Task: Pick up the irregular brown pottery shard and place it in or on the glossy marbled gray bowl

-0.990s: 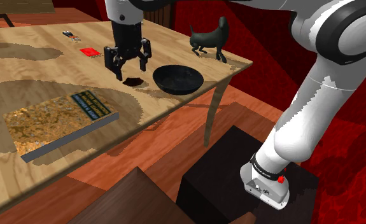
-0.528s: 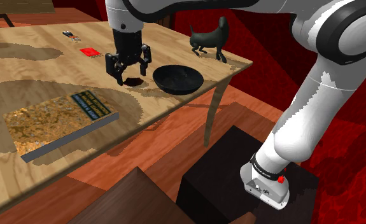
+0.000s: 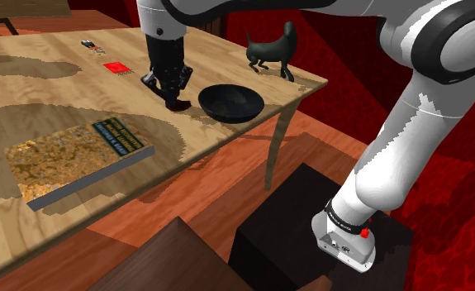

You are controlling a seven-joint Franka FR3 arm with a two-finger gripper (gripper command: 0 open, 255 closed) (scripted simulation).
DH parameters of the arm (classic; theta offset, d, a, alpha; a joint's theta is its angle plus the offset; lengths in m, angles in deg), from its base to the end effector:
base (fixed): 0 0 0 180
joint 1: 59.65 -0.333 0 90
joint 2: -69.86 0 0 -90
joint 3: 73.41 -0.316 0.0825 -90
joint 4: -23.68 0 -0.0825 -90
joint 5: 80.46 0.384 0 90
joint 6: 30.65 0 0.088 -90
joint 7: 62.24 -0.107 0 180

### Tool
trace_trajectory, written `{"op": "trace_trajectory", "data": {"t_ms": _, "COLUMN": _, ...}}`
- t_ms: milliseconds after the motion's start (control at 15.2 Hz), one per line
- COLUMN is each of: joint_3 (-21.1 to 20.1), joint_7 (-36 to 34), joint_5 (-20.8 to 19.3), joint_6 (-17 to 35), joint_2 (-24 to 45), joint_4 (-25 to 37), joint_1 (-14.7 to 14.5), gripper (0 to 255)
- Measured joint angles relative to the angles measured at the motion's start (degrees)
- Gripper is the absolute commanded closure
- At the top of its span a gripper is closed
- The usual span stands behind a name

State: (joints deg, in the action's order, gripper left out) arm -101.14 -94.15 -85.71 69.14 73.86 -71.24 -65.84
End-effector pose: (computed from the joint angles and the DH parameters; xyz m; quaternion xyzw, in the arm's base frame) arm 0.4940 0.3125 0.5634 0.9992 0.0241 0.0256 0.0180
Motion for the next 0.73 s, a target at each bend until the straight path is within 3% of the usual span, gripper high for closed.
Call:
{"op": "trace_trajectory", "data": {"t_ms": 264, "joint_3": -0.04, "joint_7": 0.03, "joint_5": 0.01, "joint_6": 0.05, "joint_2": 0.01, "joint_4": 0.08, "joint_1": -0.02, "gripper": 255}}
{"op": "trace_trajectory", "data": {"t_ms": 330, "joint_3": -0.05, "joint_7": 0.03, "joint_5": 0.02, "joint_6": 0.06, "joint_2": -0.01, "joint_4": 0.1, "joint_1": -0.03, "gripper": 0}}
{"op": "trace_trajectory", "data": {"t_ms": 462, "joint_3": 0.06, "joint_7": 2.86, "joint_5": 1.03, "joint_6": 0.15, "joint_2": -1.27, "joint_4": -0.92, "joint_1": 0.47, "gripper": 0}}
{"op": "trace_trajectory", "data": {"t_ms": 726, "joint_3": 1.86, "joint_7": 30.73, "joint_5": 7.17, "joint_6": -1.06, "joint_2": -7.87, "joint_4": -5.16, "joint_1": 2.3, "gripper": 0}}
